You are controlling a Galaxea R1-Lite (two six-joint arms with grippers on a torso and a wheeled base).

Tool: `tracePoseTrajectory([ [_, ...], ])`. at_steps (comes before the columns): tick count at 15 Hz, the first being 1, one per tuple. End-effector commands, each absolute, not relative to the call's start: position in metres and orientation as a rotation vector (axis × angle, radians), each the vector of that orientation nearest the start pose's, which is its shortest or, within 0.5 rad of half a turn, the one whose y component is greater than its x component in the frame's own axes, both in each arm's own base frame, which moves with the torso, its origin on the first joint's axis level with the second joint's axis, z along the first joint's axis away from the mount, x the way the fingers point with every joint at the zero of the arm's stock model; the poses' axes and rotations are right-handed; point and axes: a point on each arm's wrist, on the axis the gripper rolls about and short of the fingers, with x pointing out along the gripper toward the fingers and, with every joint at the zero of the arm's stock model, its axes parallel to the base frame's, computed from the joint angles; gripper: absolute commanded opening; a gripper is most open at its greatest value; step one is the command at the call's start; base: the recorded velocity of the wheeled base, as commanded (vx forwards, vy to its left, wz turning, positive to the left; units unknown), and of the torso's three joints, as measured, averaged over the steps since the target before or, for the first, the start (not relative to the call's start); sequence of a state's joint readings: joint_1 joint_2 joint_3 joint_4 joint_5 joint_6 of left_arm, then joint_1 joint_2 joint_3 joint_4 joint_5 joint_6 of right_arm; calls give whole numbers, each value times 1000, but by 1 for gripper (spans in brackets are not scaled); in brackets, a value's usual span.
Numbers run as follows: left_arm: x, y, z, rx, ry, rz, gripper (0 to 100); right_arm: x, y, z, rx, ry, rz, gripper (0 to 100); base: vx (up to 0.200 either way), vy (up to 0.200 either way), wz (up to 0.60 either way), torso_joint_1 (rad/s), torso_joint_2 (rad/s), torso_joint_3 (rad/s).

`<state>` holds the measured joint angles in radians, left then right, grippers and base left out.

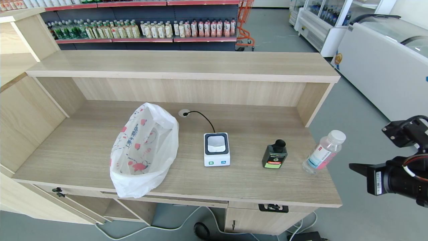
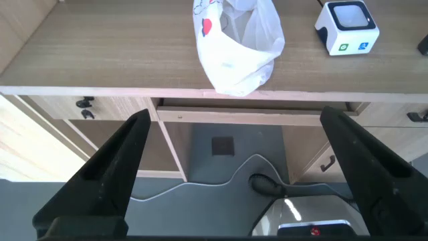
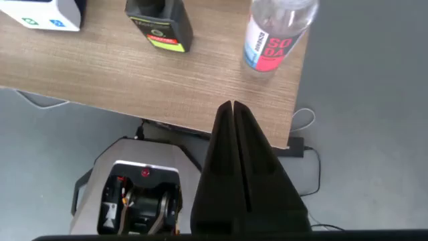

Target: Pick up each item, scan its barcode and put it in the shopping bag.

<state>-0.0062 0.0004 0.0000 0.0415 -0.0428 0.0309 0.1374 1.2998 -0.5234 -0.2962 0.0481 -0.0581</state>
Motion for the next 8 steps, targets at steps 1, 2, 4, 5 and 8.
tracePoseTrajectory([
  [1, -23, -1, 71, 30, 41, -50, 100, 203, 33, 155, -76, 569, 255, 0, 0, 0, 0, 0, 0, 0],
  [2, -23, -1, 71, 30, 41, -50, 100, 207, 33, 150, -89, 592, 264, 0, 0, 0, 0, 0, 0, 0],
  [4, -23, -1, 71, 30, 41, -50, 100, 212, 34, 144, -118, 609, 272, 0, 0, 0, 0, 0, 0, 0],
  [5, -23, -1, 71, 30, 41, -48, 100, 213, 34, 144, -139, 607, 277, 0, 0, 0, 0, 0, 0, 0],
  [8, -23, -1, 71, 30, 41, -50, 100, 212, 32, 148, -209, 581, 288, 0, 0, 0, 0, 0, 0, 0],
])
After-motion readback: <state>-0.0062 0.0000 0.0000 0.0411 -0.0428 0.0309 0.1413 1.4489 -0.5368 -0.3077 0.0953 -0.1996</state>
